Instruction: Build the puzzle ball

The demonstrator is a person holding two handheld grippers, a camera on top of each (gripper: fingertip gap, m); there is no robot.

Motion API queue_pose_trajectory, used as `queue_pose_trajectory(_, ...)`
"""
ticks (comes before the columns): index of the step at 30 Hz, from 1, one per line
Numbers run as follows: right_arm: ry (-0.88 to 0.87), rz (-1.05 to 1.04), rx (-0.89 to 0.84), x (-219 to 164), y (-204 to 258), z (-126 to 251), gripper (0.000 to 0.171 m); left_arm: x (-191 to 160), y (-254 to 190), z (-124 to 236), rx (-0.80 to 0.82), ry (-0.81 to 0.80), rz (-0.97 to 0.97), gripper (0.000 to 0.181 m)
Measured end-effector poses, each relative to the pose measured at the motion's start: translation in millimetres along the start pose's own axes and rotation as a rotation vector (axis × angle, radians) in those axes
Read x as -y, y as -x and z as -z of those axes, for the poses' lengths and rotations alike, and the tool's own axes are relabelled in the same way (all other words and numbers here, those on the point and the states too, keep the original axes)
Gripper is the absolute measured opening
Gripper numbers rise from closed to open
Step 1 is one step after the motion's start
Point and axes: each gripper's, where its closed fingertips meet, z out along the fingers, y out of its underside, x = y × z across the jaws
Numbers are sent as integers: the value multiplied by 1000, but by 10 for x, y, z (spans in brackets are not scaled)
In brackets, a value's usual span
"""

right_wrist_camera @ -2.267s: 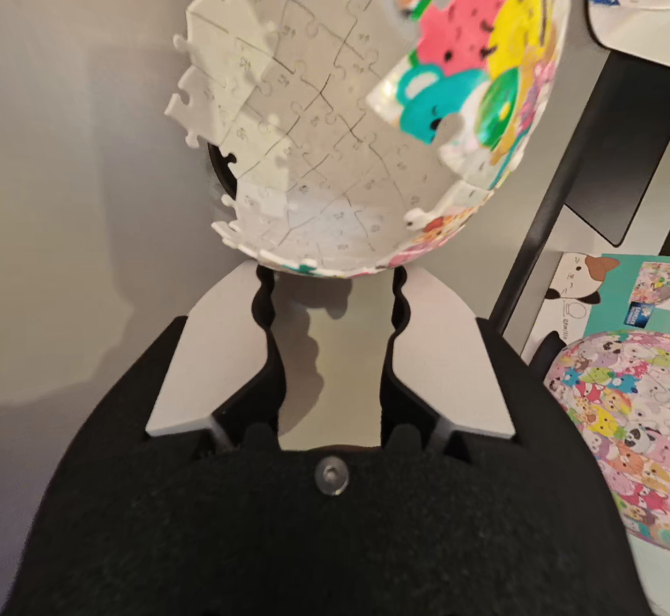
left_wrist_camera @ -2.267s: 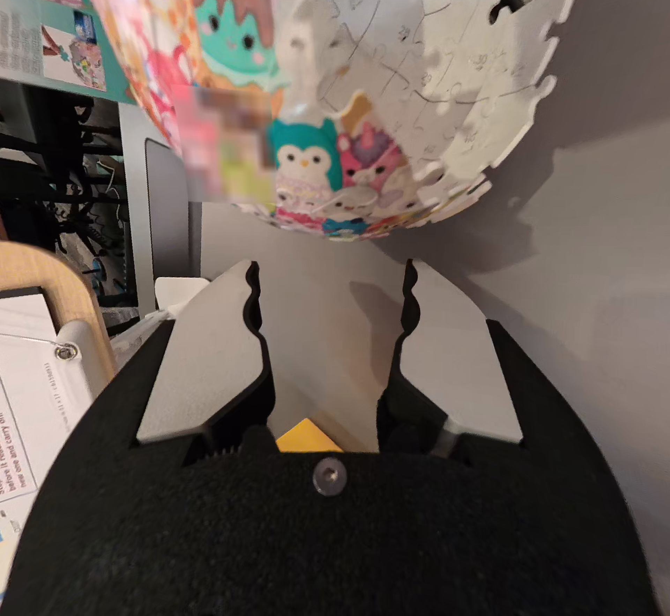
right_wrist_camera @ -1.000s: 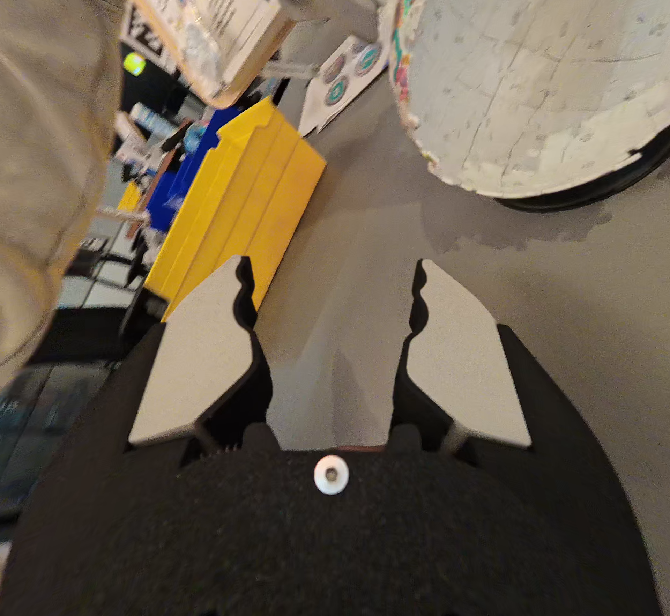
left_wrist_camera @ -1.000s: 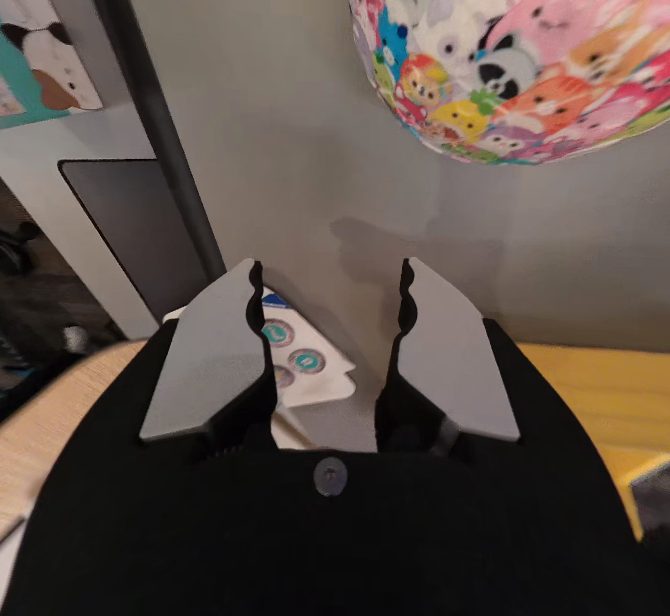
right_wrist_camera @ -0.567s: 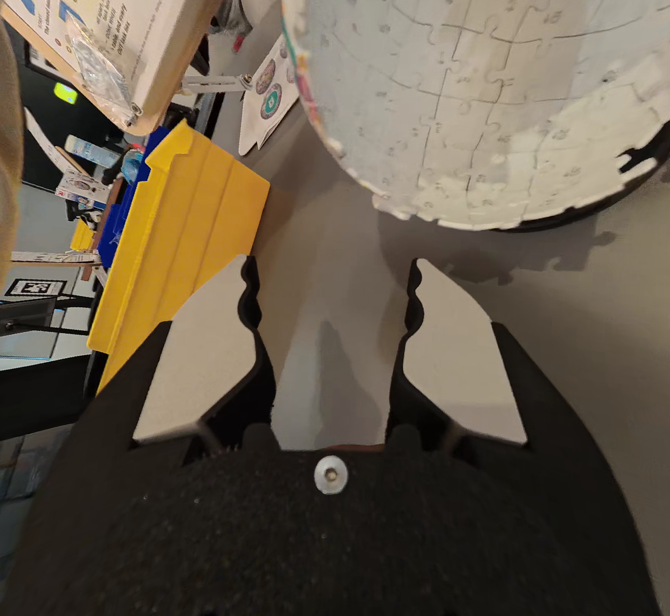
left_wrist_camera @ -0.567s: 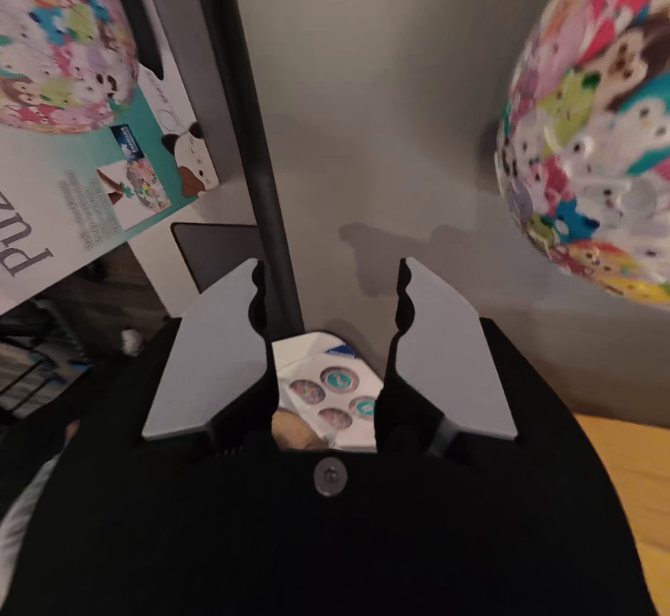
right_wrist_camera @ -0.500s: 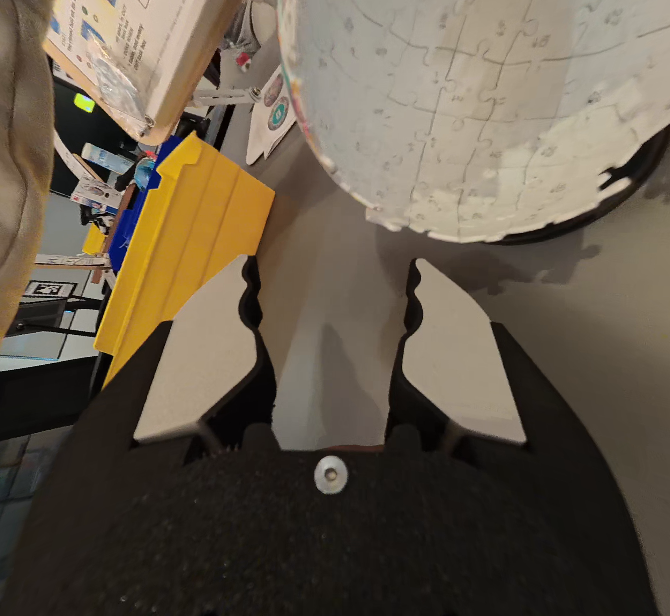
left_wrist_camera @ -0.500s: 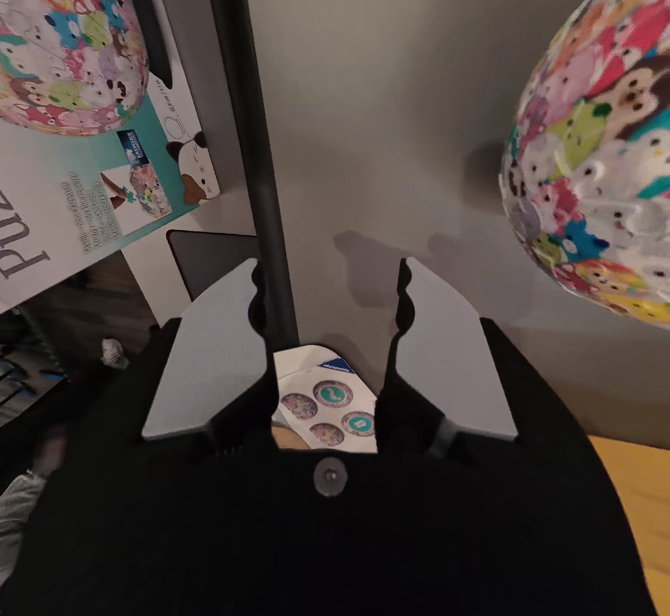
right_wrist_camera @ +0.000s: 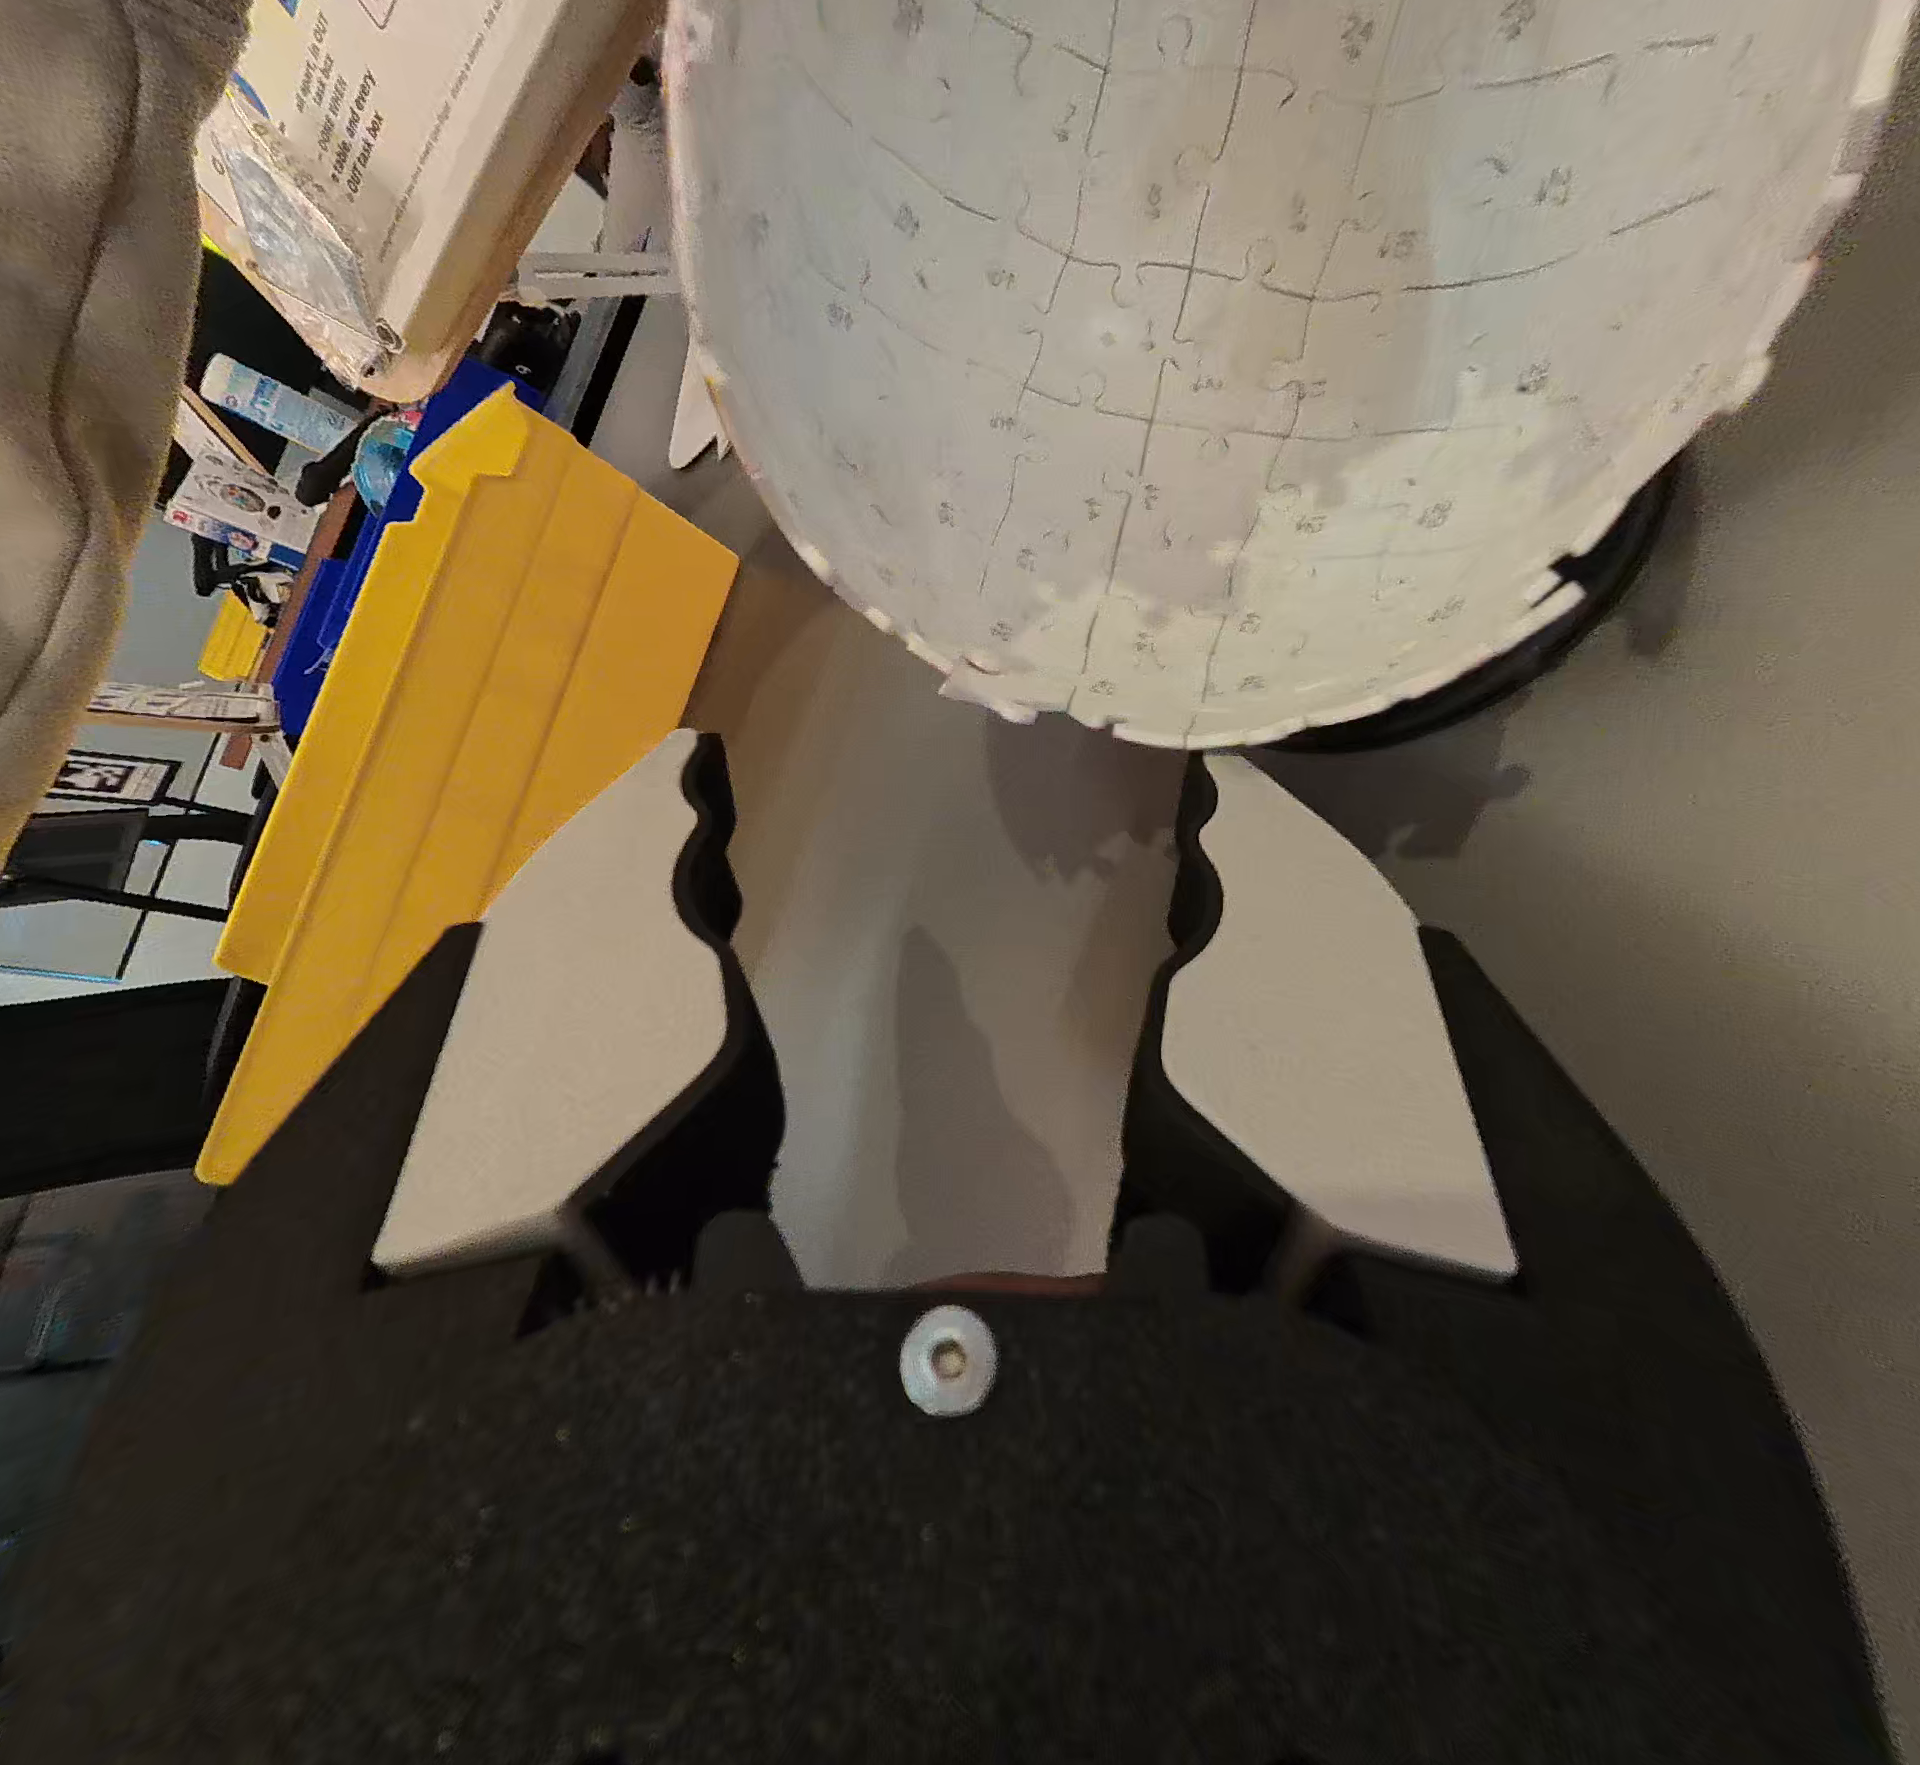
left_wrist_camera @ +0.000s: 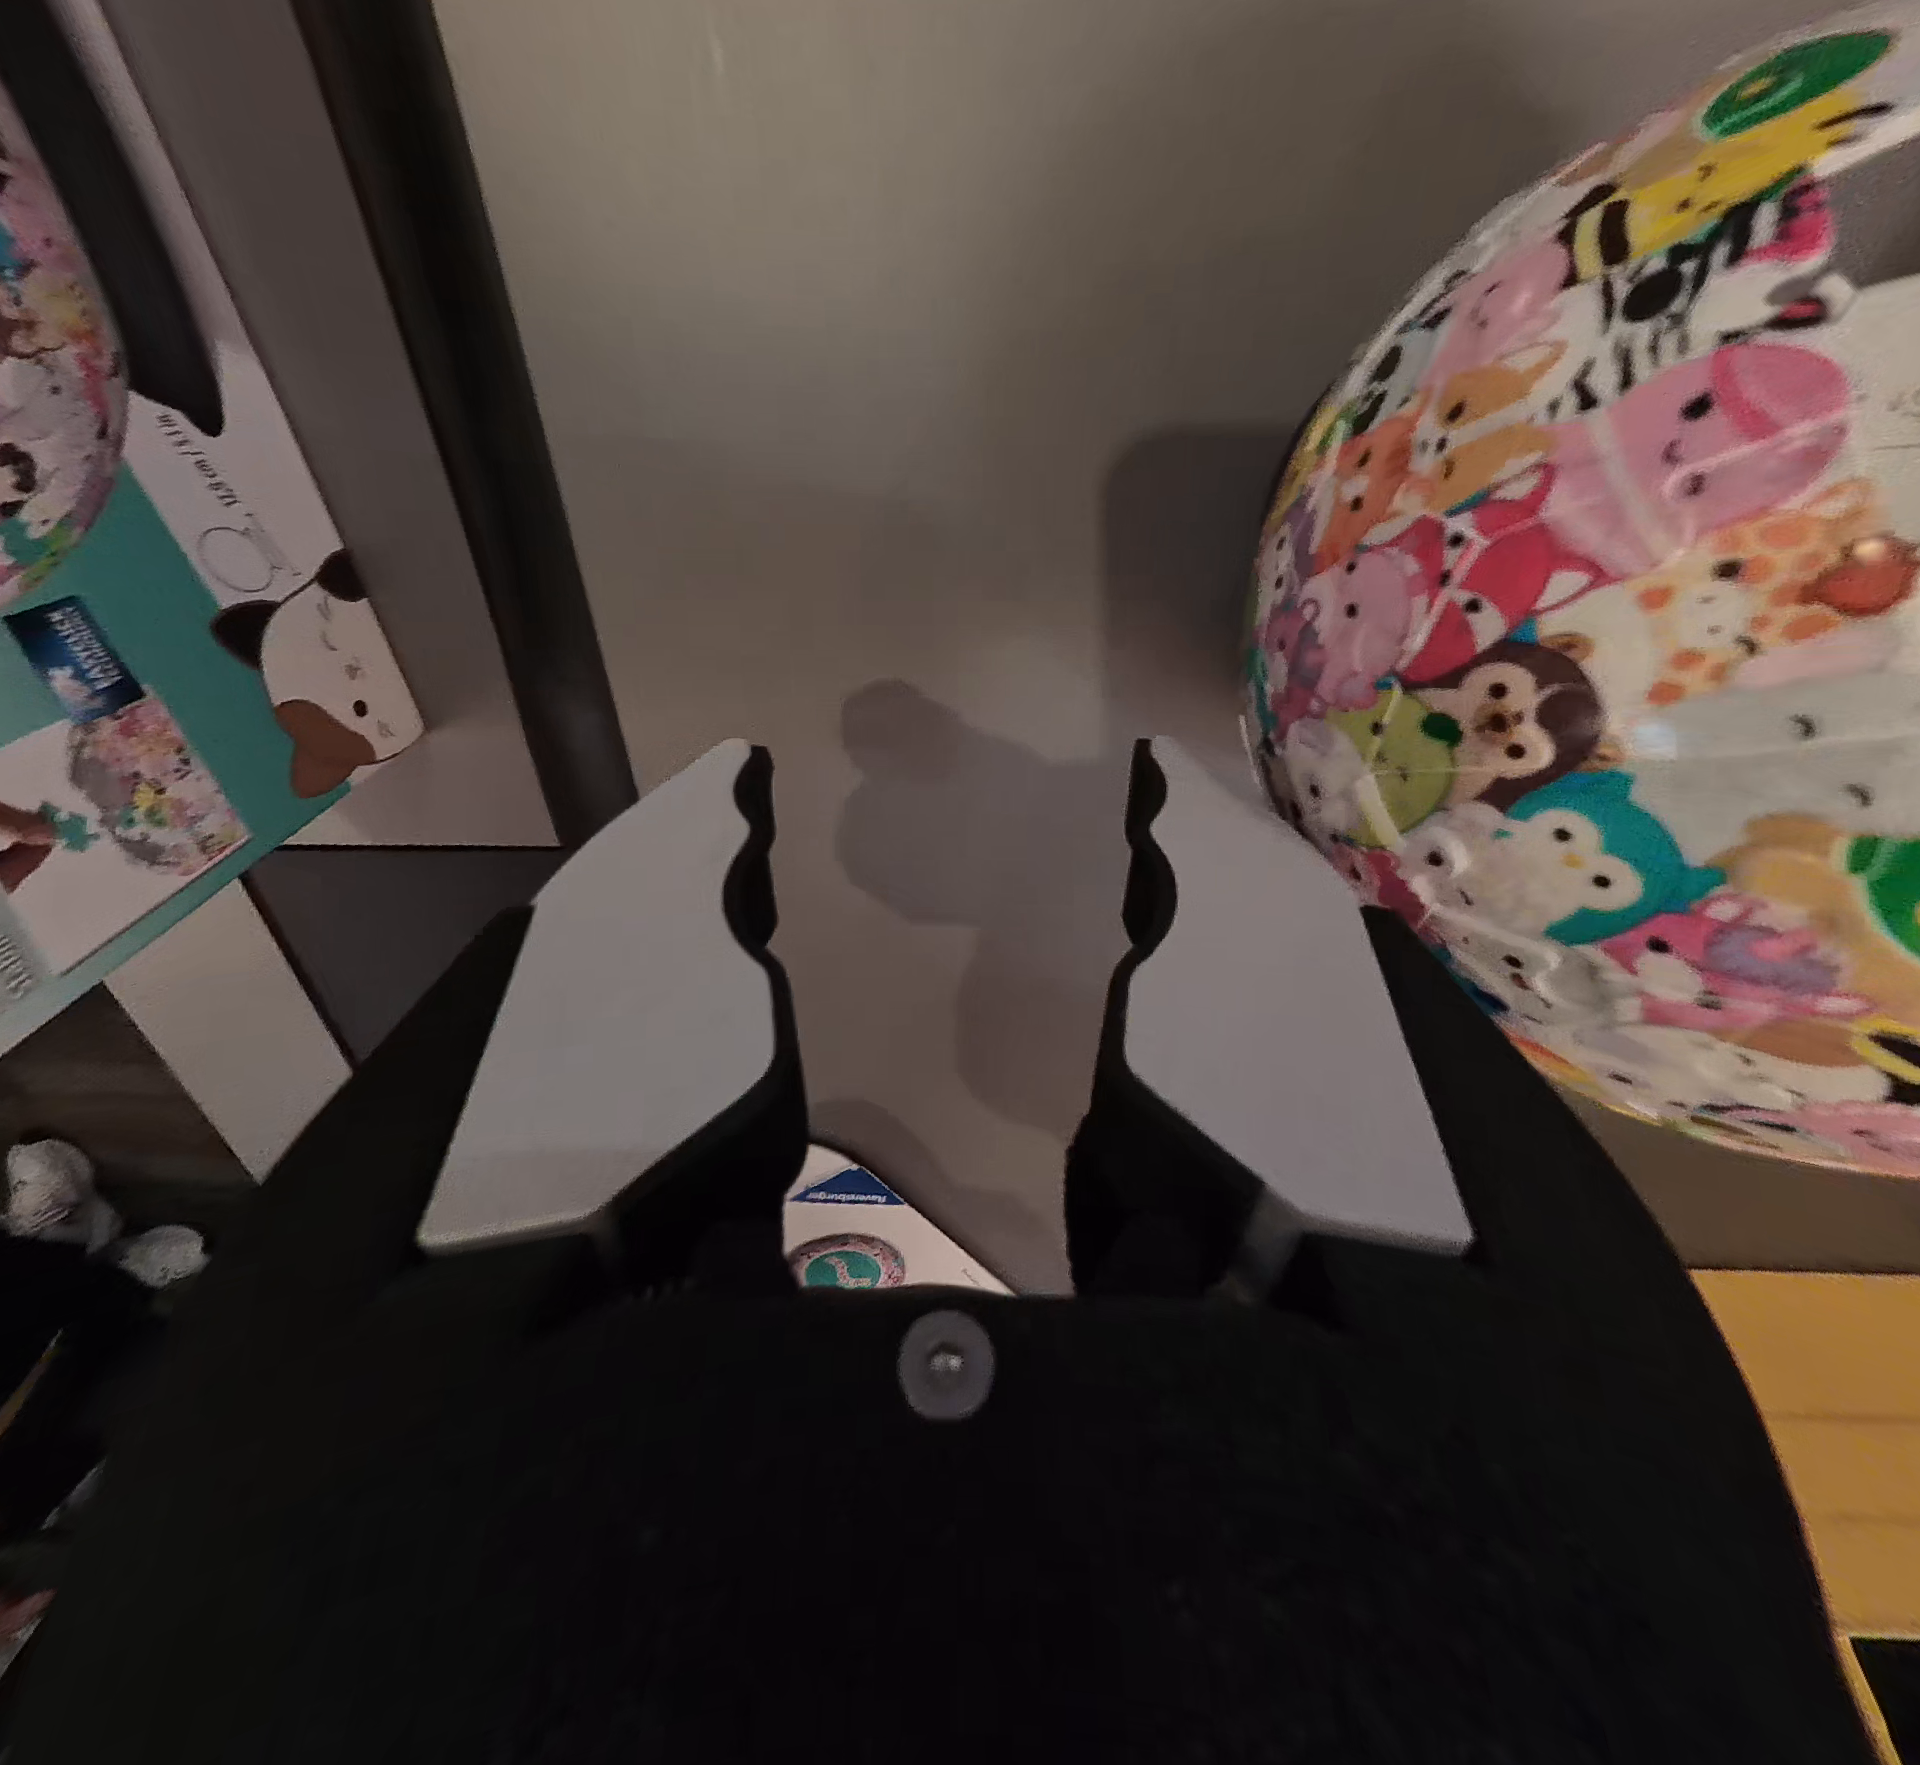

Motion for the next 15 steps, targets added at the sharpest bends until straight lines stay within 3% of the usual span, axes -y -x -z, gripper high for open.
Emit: queue_pose_trajectory(15, 101, 118, 6, 48, -158, 147, 85, -226, -224, 31, -24, -32, 53, 66)
